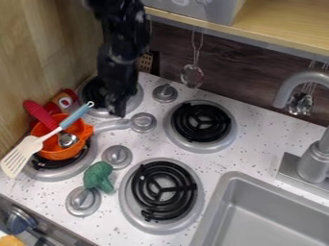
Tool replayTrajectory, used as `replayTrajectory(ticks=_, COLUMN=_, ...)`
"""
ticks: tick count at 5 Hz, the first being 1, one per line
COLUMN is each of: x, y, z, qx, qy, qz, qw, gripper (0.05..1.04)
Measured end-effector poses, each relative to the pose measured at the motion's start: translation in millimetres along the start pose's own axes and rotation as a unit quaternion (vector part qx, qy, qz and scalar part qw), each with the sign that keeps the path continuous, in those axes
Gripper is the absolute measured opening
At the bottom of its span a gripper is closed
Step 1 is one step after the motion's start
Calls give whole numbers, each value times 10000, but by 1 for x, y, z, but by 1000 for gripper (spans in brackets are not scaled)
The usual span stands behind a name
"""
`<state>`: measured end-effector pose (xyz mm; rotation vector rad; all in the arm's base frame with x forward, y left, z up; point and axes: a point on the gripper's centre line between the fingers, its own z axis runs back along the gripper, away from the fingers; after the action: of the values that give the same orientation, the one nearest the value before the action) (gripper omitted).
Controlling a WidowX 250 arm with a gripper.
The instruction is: Moved the utensils to the left lower gas burner
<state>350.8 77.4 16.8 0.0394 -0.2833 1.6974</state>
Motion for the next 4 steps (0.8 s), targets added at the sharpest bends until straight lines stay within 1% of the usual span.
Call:
replayTrajectory(ticks=1, x=-6, y=-2, z=3, qx=-74, qy=-102, qz=-1267, qw=9919, gripper=999)
replayTrajectory(ticks=2, x=-16, y=0, z=9, qx=-274, qy=-394, qz=-2461, qw=9681, gripper=999)
replayTrajectory(ticks=3, x=-25, y=5, z=8, qx=-224, qy=-278, qz=-3402, qw=9397, gripper=999)
replayTrajectory(ticks=4, x=-37, y=11, z=1, qx=-468, qy=-57, qz=-4211, qw=9058, gripper=999)
